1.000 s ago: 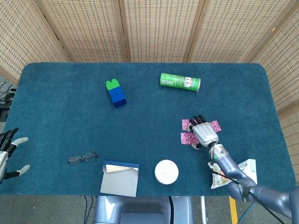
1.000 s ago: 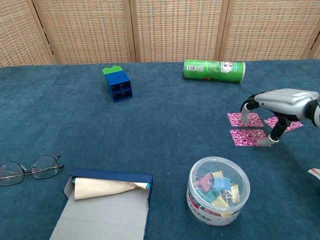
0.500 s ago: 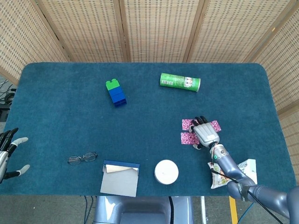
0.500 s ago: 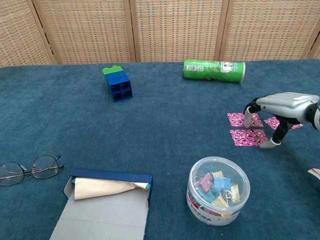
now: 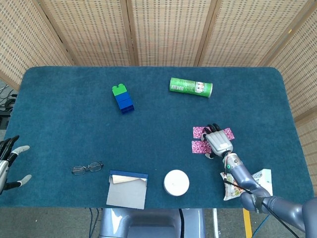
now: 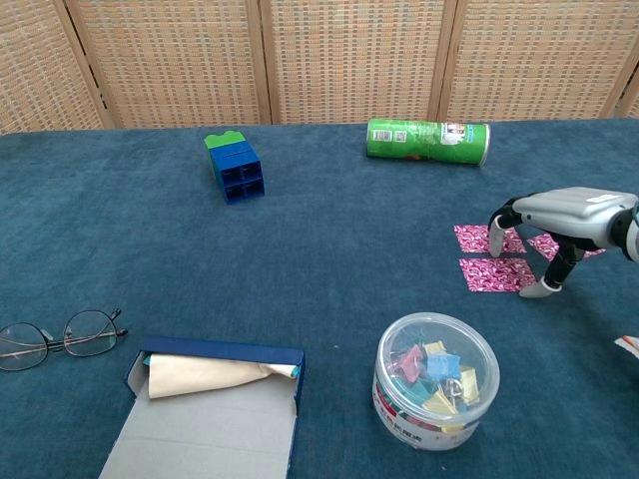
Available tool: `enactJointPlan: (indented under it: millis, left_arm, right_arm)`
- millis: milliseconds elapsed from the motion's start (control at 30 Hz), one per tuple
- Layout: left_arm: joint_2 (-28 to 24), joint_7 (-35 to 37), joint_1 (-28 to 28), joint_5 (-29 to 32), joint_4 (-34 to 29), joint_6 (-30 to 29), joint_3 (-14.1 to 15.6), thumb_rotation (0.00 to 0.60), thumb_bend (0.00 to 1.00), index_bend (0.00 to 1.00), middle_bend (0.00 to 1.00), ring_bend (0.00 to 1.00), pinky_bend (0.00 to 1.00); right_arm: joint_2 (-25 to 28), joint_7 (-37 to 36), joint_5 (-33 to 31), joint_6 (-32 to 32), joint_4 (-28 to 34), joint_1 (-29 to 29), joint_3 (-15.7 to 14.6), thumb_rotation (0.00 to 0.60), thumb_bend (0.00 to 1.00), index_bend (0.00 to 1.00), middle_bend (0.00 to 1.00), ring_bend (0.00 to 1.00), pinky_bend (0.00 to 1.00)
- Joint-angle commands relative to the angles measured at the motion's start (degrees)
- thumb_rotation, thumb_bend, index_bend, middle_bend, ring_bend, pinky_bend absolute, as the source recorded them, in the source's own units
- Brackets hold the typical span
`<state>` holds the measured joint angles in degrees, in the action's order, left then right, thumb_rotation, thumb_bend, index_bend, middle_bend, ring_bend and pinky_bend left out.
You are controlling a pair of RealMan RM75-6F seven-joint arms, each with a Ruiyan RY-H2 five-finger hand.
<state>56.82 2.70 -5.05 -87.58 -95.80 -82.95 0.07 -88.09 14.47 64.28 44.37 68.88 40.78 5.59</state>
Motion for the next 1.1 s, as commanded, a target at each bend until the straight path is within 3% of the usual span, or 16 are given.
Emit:
enactJointPlan:
  millis: [33,1100]
  left_arm:
    - [0.01,0.01,-0.04,0.01,-0.01,0.09,0.01,0.600,0.18,0.22,0.03,0.00,0.04]
    - [0.04,0.15,0.05,0.06,0.16,0.03,0.05,0.600,0.18,0.22,0.03,0.00,0.04]
  right_arm:
    - [-0.09,-0.05,0.08,0.01,-0.19,-0.04,0.01,0.600,0.26,0.34,0.16,0.00,0.00]
    - [-1.22,-1.46,1.54,0.18,-1.66,-0.75,-0.08,0.600,0.26,0.34,0.16,0.00,0.00]
